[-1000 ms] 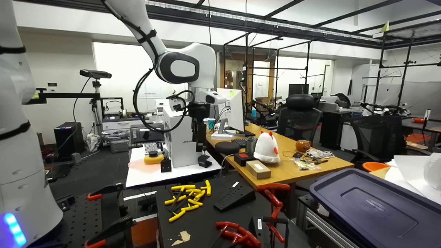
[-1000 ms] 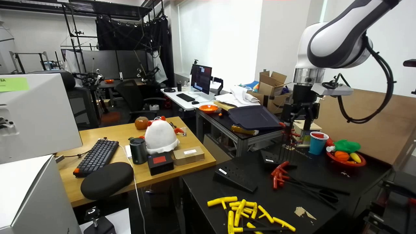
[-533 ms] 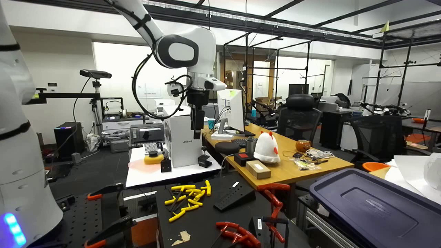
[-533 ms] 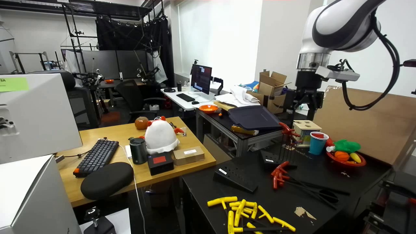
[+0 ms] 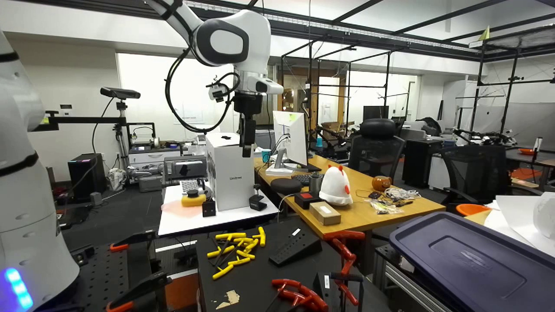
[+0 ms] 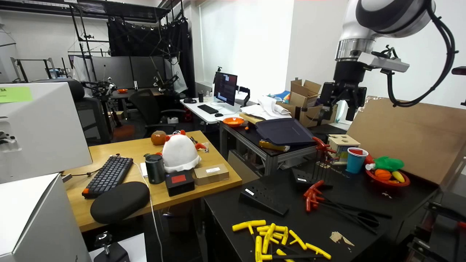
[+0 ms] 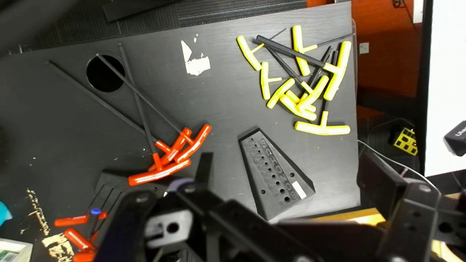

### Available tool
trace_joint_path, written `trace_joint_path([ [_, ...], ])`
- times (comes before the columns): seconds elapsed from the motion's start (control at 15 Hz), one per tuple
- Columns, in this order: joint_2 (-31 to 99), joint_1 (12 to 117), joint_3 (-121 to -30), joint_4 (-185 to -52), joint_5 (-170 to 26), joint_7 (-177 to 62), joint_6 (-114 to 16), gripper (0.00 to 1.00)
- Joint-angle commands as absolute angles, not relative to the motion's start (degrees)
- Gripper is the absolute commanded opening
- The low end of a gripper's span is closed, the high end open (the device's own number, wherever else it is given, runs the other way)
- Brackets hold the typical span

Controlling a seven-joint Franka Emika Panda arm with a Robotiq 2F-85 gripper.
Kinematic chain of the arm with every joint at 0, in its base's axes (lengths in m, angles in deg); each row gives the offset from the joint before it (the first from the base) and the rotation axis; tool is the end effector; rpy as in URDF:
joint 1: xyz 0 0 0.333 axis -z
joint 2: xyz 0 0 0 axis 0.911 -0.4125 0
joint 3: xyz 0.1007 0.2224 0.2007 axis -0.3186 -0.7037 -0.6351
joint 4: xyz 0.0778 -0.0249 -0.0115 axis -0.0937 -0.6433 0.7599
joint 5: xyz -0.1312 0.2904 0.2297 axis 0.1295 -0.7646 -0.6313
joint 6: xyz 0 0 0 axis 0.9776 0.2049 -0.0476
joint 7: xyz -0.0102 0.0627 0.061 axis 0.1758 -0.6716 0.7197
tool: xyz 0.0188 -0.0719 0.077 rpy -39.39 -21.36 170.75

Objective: Put the yellow object on the table

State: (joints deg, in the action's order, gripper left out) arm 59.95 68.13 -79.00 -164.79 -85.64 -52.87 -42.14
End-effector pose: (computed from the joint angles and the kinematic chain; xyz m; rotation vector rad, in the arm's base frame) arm 0.4640 -0.0196 0.3696 -2.9533 0.4989 0.0602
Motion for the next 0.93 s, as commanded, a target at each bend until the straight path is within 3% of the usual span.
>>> trace_joint_path([
  [0.0,63.1,68.0,-79.1,-164.7,-84.9,-49.8,-40.2,1.00],
  [0.87,65.8,68.1,-79.8,-164.8,-81.7,-47.6,-40.3,1.00],
])
